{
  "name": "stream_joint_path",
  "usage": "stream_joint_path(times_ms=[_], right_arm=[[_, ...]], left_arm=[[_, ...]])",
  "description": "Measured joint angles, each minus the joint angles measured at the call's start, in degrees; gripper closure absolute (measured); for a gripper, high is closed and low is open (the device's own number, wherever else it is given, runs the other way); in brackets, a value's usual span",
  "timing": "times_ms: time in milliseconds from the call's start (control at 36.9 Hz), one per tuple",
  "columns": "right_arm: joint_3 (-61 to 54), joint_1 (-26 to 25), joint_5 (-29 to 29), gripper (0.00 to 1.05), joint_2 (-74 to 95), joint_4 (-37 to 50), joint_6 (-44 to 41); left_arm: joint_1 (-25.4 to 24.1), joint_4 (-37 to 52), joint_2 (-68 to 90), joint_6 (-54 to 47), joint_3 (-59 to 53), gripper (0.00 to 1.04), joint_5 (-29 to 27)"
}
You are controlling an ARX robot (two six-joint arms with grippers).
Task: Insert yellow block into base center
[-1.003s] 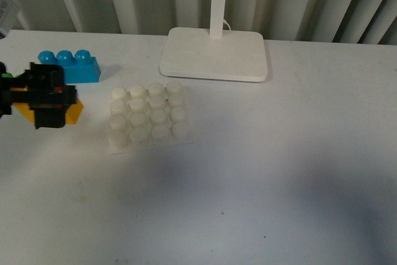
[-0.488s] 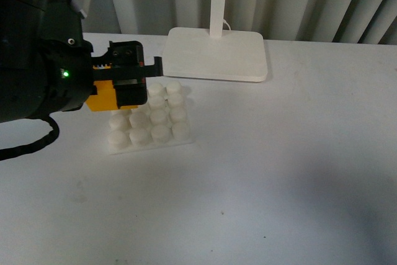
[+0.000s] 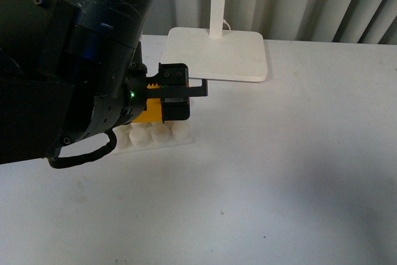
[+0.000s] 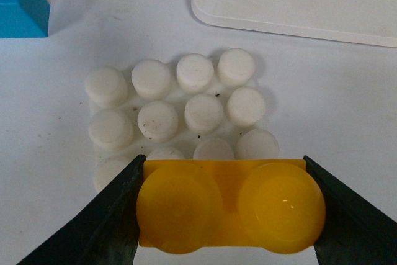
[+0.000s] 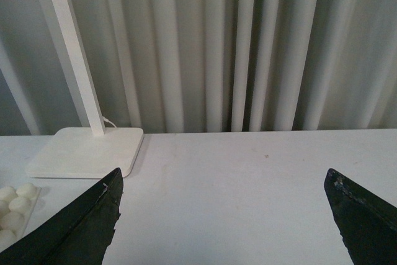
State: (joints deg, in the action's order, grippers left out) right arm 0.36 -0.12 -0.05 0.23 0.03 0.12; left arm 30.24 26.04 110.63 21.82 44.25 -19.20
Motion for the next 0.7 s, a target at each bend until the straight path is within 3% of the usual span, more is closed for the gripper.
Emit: stream_joint_path(times_ms=[705], right_arm=[[0.0,0.0,0.0,0.09,0.0,0.0,0.0]], left_arm=[[-0.2,0.6,6.5,1.2,5.7,0.39,-1.9]])
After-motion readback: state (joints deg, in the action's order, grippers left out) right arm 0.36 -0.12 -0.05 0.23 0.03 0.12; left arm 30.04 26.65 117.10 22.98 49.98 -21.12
